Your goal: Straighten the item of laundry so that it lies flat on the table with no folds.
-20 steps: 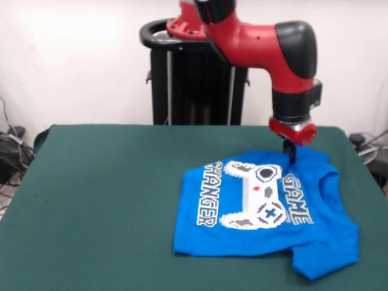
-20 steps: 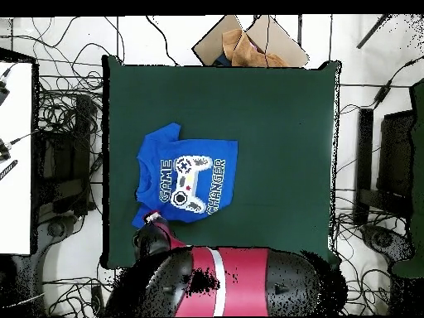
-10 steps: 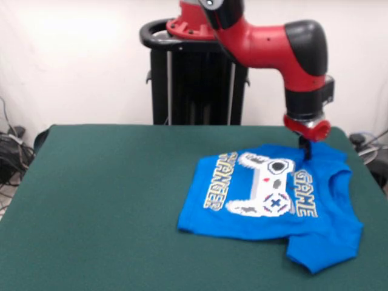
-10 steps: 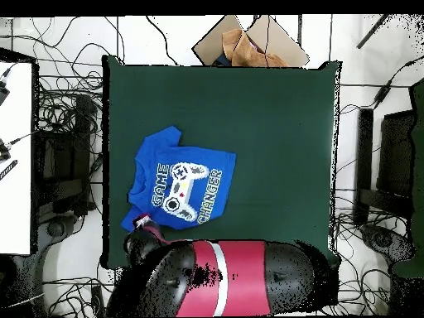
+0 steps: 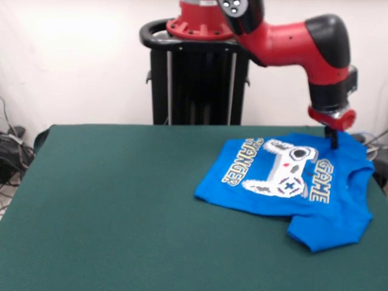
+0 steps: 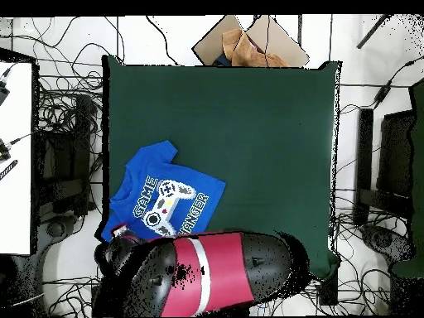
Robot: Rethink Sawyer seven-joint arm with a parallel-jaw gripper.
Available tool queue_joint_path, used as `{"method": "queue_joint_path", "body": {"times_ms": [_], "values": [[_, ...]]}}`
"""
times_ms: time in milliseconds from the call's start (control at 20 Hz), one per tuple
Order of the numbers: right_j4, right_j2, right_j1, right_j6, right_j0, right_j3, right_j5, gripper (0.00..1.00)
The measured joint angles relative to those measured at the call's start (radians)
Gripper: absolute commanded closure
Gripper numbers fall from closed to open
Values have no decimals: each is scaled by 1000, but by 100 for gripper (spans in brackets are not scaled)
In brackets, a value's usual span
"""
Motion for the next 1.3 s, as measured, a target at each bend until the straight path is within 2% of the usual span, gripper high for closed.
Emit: {"method": "queue_joint_path", "body": {"times_ms": [50,100,200,350,600,750,800,850,950,1150,1300], "values": [[4,0,-2,1,5,0,2,100],[33,0,-13,1,27,0,21,0],[39,-1,-16,1,31,0,25,0],[95,-25,-42,1,77,0,67,0],[228,-152,-123,1,219,-1,192,0],[266,-259,-179,1,309,-8,317,0],[265,-285,-194,1,326,-9,354,0],[248,-342,-231,1,349,-12,461,0],[220,-380,-261,1,345,-13,551,0],[156,-451,-298,1,325,-26,651,0],[121,-473,-300,1,305,-38,644,0]]}}
